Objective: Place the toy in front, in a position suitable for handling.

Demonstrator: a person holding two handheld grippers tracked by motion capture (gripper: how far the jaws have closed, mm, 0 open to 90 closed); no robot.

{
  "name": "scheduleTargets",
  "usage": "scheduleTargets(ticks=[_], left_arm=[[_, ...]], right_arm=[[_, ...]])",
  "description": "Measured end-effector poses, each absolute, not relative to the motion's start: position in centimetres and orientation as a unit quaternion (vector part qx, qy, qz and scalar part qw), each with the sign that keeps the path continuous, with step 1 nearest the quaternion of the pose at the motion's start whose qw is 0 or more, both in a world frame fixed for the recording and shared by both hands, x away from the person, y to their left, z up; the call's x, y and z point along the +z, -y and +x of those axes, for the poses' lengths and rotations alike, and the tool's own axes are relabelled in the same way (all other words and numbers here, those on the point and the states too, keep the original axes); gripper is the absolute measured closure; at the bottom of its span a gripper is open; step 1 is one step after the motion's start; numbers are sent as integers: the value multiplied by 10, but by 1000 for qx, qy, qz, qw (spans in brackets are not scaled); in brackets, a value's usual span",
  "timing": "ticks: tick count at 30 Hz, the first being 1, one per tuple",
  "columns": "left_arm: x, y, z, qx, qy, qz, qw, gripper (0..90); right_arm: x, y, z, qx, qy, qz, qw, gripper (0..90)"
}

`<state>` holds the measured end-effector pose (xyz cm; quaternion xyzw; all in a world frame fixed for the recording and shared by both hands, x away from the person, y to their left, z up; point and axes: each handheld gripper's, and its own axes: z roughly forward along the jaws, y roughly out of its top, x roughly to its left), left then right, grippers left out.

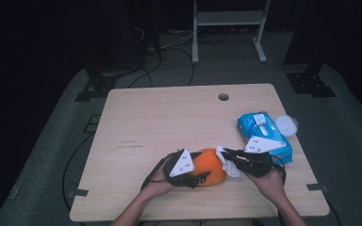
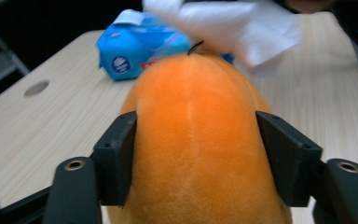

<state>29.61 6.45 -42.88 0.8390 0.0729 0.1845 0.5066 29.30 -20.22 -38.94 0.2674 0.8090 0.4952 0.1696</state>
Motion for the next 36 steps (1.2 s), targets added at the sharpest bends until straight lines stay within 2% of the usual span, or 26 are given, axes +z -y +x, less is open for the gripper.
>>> scheduleTargets(ticks=[3,4,5,6,7,9,10,11,12,15,17,19,21,22,25,26,29,31,33,34,35,36], left_arm=[[-428,-70,300,154,-81,842,510,232],[-428,-76,306,126,-110,837,521,182],[-428,-76,306,126,-110,837,521,151],[-431,-78,314,88,-154,834,522,98],[-433,-78,316,74,-162,834,522,106],[-434,-78,314,86,-154,837,518,218],[-432,-75,307,128,-114,844,508,262],[-432,-75,307,128,-114,844,508,284],[-429,-71,300,157,-75,849,498,299],[-428,-70,296,162,-52,853,494,300],[-429,-73,297,152,-51,853,497,260],[-429,-79,307,109,-103,845,513,170],[-430,-81,315,62,-150,841,516,116],[-430,-81,315,62,-150,841,516,130],[-428,-78,313,79,-147,841,515,279],[-425,-74,306,116,-105,850,502,309],[-423,-74,299,138,-59,855,497,332],[-423,-74,299,135,-59,855,497,313],[-425,-76,304,114,-80,853,503,203],[-427,-79,313,71,-126,849,508,147],[-427,-79,313,71,-126,849,508,120],[-428,-81,318,45,-145,844,514,120]], right_arm=[[-398,203,295,483,-818,269,160,832],[-402,204,296,478,-823,269,149,832],[-402,204,296,478,-823,269,149,832],[-401,203,295,474,-825,271,149,832],[-401,203,295,474,-824,271,148,832],[-399,199,292,481,-824,265,143,832],[-397,195,290,482,-825,260,143,832],[-395,191,288,485,-826,250,140,832],[-393,189,287,495,-824,243,133,832],[-387,189,286,502,-820,237,137,832],[-387,190,286,499,-820,241,144,832],[-394,199,290,478,-827,254,155,832],[-399,204,292,476,-827,263,146,833],[-399,204,292,476,-827,263,146,833],[-396,201,290,477,-826,260,150,833],[-392,194,286,480,-826,247,158,833],[-387,194,285,491,-822,241,158,834],[-388,198,288,489,-822,248,156,834],[-391,200,289,482,-824,251,160,834],[-396,204,290,470,-829,258,159,835],[-396,204,290,470,-829,258,159,835],[-397,206,290,469,-829,259,158,835]])
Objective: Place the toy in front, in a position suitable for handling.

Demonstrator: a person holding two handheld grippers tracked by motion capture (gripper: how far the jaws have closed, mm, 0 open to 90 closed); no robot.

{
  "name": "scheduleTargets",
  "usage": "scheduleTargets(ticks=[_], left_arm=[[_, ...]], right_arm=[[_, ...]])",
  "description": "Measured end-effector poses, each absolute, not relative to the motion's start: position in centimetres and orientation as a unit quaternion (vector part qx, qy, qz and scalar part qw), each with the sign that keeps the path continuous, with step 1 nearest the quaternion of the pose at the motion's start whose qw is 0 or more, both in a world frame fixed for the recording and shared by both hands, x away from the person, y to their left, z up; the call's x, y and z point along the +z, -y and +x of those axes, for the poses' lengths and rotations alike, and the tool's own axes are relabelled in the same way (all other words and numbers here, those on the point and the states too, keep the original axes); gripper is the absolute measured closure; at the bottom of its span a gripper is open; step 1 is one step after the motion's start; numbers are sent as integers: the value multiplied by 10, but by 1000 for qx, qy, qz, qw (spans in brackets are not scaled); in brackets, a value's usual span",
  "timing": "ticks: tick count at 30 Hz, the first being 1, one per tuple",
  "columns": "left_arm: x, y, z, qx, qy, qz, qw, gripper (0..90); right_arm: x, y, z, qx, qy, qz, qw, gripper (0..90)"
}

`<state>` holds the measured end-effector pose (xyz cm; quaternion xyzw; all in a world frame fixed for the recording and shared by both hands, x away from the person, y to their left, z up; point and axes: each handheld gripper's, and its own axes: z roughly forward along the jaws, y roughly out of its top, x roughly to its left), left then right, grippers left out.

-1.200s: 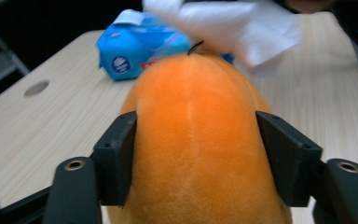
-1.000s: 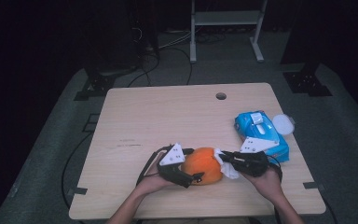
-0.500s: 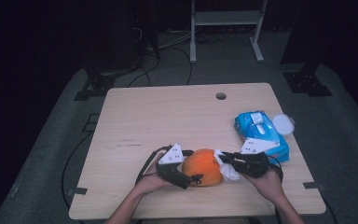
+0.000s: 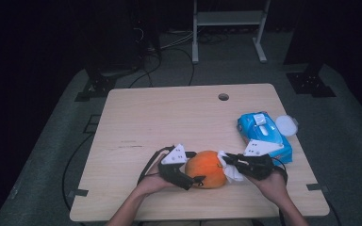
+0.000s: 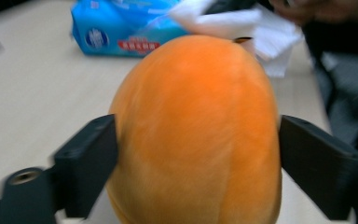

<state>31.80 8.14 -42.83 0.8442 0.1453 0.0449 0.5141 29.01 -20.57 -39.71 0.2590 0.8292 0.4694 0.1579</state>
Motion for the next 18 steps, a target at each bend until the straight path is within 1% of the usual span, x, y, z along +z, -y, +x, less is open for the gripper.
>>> scheduleTargets(ticks=[1,3,4,5,6,8,9,10,11,12,14,16,17,18], left_arm=[[-430,-83,320,35,-152,840,520,150],[-429,-82,316,63,-133,843,518,245],[-429,-82,316,63,-133,843,518,279],[-425,-78,310,92,-103,850,509,304],[-424,-76,306,107,-82,853,504,316],[-421,-74,300,123,-53,856,499,325],[-421,-74,299,122,-49,856,501,323],[-422,-74,299,116,-55,854,504,303],[-422,-74,299,116,-55,854,504,266],[-424,-76,306,96,-89,850,510,197],[-427,-78,313,72,-125,847,512,157],[-428,-79,315,64,-134,846,513,168],[-428,-78,315,71,-143,843,514,240],[-428,-77,314,76,-148,841,516,269]], right_arm=[[-396,206,289,472,-828,259,157,835],[-394,202,287,475,-828,253,158,835],[-394,202,287,475,-828,253,158,835],[-389,193,283,479,-831,236,159,835],[-388,190,281,480,-831,229,160,835],[-383,186,278,487,-831,218,158,835],[-382,187,277,488,-830,217,162,835],[-381,189,278,487,-830,217,161,836],[-381,189,278,487,-830,217,161,836],[-385,195,281,479,-832,226,165,837],[-389,199,283,468,-835,235,167,837],[-390,200,284,468,-834,241,164,837],[-388,199,283,472,-833,240,163,837],[-387,196,283,475,-832,237,162,836]])
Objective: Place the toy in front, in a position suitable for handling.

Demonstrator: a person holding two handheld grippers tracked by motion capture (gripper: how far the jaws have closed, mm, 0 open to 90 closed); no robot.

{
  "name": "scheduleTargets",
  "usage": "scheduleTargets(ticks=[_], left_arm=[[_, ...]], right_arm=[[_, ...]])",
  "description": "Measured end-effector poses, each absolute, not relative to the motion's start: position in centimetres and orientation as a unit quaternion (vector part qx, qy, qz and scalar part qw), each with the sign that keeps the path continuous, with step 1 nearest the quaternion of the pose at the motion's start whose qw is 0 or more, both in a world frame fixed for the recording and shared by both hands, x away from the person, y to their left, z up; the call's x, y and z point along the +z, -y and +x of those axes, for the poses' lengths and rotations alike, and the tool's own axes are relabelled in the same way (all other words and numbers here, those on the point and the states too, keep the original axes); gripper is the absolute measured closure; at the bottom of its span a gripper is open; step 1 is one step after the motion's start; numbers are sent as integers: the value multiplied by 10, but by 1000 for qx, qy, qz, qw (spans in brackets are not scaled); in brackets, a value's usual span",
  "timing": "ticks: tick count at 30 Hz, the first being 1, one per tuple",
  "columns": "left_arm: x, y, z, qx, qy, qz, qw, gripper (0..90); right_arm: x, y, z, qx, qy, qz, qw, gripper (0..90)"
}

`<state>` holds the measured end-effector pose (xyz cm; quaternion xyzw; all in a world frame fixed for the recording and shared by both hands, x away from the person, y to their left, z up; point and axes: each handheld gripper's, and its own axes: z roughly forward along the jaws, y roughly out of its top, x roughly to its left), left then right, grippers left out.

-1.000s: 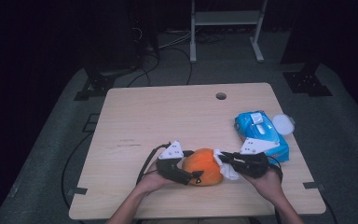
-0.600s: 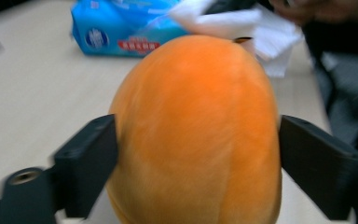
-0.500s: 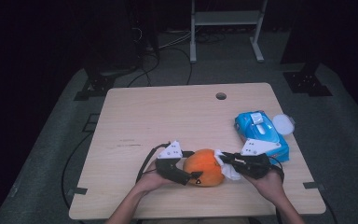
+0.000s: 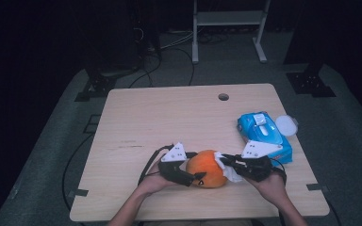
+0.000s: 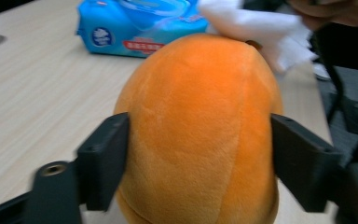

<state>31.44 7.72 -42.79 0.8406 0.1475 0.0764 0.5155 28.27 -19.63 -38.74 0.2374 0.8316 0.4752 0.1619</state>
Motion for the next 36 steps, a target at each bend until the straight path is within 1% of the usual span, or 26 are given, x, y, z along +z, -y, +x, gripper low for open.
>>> scheduleTargets(ticks=[1,3,4,5,7,9,10,11,12,13,15,16,17,18,19,20,22,23,24,25,26,29,33,34,35,36], left_arm=[[-428,-75,313,84,-143,840,517,299],[-425,-69,305,119,-105,845,510,333],[-425,-69,305,119,-105,845,510,335],[-421,-65,297,142,-69,851,500,335],[-420,-65,296,138,-61,850,504,322],[-421,-67,298,129,-67,848,510,278],[-422,-68,300,121,-80,846,513,233],[-422,-68,300,121,-80,846,513,186],[-424,-69,307,98,-116,846,512,139],[-424,-69,307,98,-116,846,512,107],[-428,-68,314,71,-151,855,491,103],[-432,-69,318,47,-179,846,500,153],[-432,-69,318,47,-179,846,500,178],[-433,-69,318,45,-184,842,505,178],[-431,-68,316,54,-175,844,503,236],[-429,-67,313,67,-165,847,501,260],[-426,-64,307,97,-133,855,491,290],[-426,-64,307,97,-133,855,491,299],[-425,-61,302,118,-111,860,483,305],[-424,-58,295,144,-79,868,469,306],[-424,-56,292,155,-63,871,462,306],[-425,-55,288,171,-39,875,452,313],[-428,-60,293,149,-53,871,466,316],[-428,-60,294,139,-62,870,469,304],[-428,-60,294,139,-62,870,469,275],[-429,-62,300,97,-91,863,487,220]], right_arm=[[-386,192,282,480,-831,233,157,837],[-383,182,280,485,-834,216,152,836],[-383,182,280,485,-834,216,152,836],[-380,174,276,480,-839,202,158,837],[-378,178,277,484,-837,203,155,837],[-380,187,280,486,-833,216,152,838],[-382,191,282,482,-833,223,154,837],[-382,191,282,482,-833,223,154,837],[-387,200,287,480,-831,239,148,837],[-387,200,287,480,-831,239,148,837],[-390,208,291,481,-826,255,148,838],[-388,211,293,479,-825,261,149,838],[-388,211,293,479,-825,261,149,838],[-388,211,293,477,-825,260,154,838],[-386,209,291,471,-828,258,161,837],[-385,208,291,471,-828,256,163,837],[-383,204,288,472,-830,247,164,837],[-383,204,288,472,-830,247,164,837],[-380,194,282,474,-833,234,164,837],[-379,189,279,476,-834,226,164,836],[-378,186,277,479,-835,219,161,836],[-377,174,270,484,-840,197,150,836],[-377,182,275,487,-837,202,147,837],[-377,186,276,483,-836,209,155,836],[-377,186,276,483,-836,209,155,836],[-378,198,280,478,-832,230,162,837]])
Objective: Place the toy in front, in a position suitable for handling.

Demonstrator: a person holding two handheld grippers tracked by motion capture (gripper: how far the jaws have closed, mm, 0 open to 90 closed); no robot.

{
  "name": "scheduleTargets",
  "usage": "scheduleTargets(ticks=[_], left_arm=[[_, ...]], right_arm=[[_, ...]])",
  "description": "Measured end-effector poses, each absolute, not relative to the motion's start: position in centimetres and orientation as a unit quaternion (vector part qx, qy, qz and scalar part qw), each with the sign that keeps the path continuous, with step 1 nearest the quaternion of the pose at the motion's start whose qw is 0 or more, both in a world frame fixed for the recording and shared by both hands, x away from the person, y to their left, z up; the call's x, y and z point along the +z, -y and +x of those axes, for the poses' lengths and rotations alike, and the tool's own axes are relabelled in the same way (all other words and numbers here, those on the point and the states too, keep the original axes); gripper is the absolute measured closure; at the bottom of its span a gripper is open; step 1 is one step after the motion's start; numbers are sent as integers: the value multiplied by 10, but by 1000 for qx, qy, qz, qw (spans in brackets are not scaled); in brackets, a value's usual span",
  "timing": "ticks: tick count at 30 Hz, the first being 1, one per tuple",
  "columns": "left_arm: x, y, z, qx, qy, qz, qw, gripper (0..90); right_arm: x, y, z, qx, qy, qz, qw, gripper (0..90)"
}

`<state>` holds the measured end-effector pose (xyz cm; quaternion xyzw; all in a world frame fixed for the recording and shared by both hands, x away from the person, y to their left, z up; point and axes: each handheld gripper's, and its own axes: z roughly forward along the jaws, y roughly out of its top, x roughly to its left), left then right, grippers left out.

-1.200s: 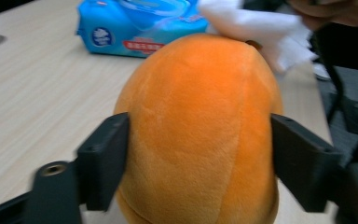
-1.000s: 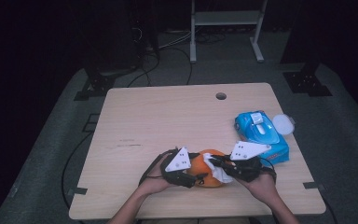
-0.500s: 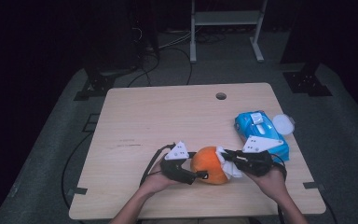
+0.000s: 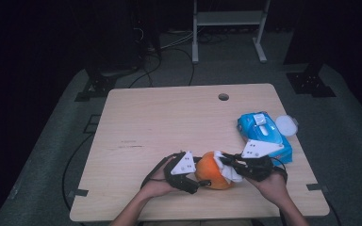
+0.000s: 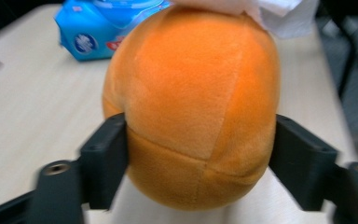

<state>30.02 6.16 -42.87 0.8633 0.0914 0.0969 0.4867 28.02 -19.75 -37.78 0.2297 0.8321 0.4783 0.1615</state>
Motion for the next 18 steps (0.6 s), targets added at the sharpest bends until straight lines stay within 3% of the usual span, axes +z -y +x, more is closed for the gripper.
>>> scheduleTargets(ticks=[1,2,4,8,12,18], left_arm=[[-429,-62,300,97,-91,863,487,193],[-428,-62,307,40,-139,843,519,167],[-426,-61,312,14,-175,832,526,142],[-427,-59,306,52,-164,835,523,257],[-424,-53,296,93,-124,851,501,284],[-429,-62,300,89,-118,854,498,309]], right_arm=[[-378,198,280,478,-832,230,162,837],[-380,202,282,481,-829,238,156,837],[-381,200,281,480,-831,234,154,837],[-379,185,275,476,-838,217,154,835],[-380,167,268,479,-845,190,144,836],[-380,177,272,478,-842,198,152,836]])
